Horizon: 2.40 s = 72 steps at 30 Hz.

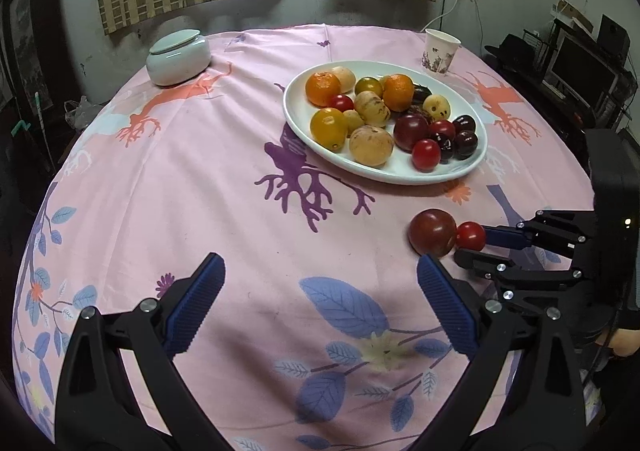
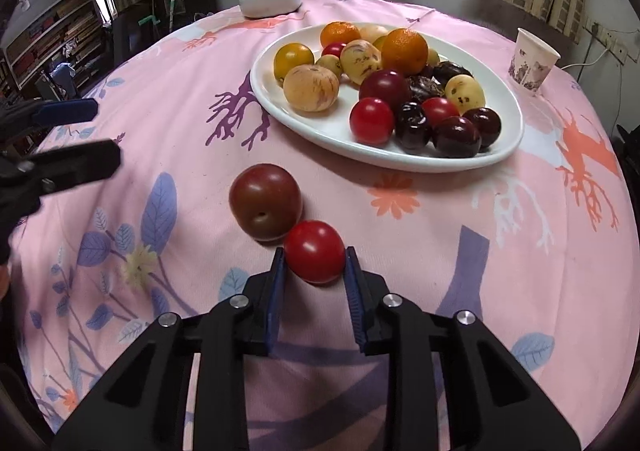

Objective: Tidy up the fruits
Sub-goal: 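Grasp the red tomato with the right tool while the left tool grasps the dark red plum, then carry the tomato and plum onto the white plate and open both tools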

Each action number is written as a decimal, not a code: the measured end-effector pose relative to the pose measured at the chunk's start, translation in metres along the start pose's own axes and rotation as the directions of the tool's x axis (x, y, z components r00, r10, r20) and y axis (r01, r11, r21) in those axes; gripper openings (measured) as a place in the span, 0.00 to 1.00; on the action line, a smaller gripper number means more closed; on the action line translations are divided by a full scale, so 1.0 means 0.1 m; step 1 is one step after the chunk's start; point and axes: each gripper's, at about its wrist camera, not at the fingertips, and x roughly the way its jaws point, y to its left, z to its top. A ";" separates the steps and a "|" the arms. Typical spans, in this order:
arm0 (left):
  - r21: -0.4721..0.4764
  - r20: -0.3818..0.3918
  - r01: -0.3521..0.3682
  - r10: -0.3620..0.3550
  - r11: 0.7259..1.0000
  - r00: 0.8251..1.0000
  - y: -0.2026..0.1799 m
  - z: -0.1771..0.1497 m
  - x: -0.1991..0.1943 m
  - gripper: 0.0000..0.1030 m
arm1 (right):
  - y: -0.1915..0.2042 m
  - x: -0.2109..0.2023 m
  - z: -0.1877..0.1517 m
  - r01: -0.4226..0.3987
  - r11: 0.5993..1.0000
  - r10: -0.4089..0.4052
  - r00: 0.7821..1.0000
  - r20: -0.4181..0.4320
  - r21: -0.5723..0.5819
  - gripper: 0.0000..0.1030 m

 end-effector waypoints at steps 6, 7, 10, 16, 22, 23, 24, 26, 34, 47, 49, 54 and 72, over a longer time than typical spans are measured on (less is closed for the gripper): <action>0.084 -0.028 0.034 -0.032 0.996 0.999 -0.42 0.04 0.21 0.96 | -0.14 -0.40 -0.27 0.083 0.996 -0.083 0.996 0.015 0.038 0.28; 0.099 -0.035 0.041 -0.037 0.994 0.999 -0.50 0.05 0.27 0.96 | -0.17 -0.44 -0.31 0.088 0.995 -0.089 0.996 0.013 0.045 0.28; 0.140 -0.059 0.052 -0.044 0.989 0.997 -0.71 0.07 0.45 0.95 | -0.27 -0.57 -0.46 0.092 0.993 -0.093 0.996 0.015 0.076 0.28; 0.122 -0.096 0.079 -0.067 0.989 0.993 -0.81 0.15 0.70 0.90 | -0.33 -0.73 -0.60 0.082 0.991 -0.088 0.995 0.047 0.110 0.28; 0.108 -0.141 0.121 -0.106 0.987 0.984 -0.82 0.13 0.79 0.38 | -0.34 -0.72 -0.57 0.070 0.991 -0.076 0.996 0.050 0.112 0.28; 0.110 -0.138 0.123 -0.107 0.986 0.985 -0.82 0.12 0.77 0.38 | -0.33 -0.71 -0.56 0.068 0.991 -0.075 0.996 0.052 0.111 0.28; 0.110 -0.135 0.122 -0.107 0.986 0.985 -0.82 0.11 0.75 0.38 | -0.32 -0.72 -0.54 0.067 0.992 -0.073 0.996 0.054 0.110 0.28; 0.108 -0.129 0.128 -0.114 0.986 0.985 -0.82 0.11 0.70 0.38 | -0.29 -0.72 -0.50 0.060 0.992 -0.067 0.996 0.062 0.109 0.28; 0.106 -0.074 0.149 -0.141 0.983 0.987 -0.75 0.12 0.36 0.38 | -0.13 -0.71 -0.32 0.040 0.995 -0.047 0.996 0.080 0.088 0.28; 0.059 -0.009 0.120 -0.120 0.991 0.993 -0.34 1.05 0.28 0.38 | -0.28 -0.44 0.48 0.059 0.995 -0.069 0.990 0.120 0.084 0.28; 0.059 -0.015 0.104 -0.103 0.993 0.995 -0.38 1.30 0.42 0.38 | -0.42 -0.32 0.66 0.072 0.992 -0.085 0.989 0.121 0.108 0.28; 0.053 -0.073 0.086 -0.082 0.995 0.994 -0.53 1.64 0.85 0.38 | -0.72 0.01 0.95 0.088 0.984 -0.105 0.989 0.105 0.155 0.28; 0.004 -0.005 0.076 -0.076 0.997 0.997 -0.39 1.62 0.42 0.95 | -0.53 -0.37 0.86 0.282 0.954 -0.298 0.921 0.252 0.100 0.99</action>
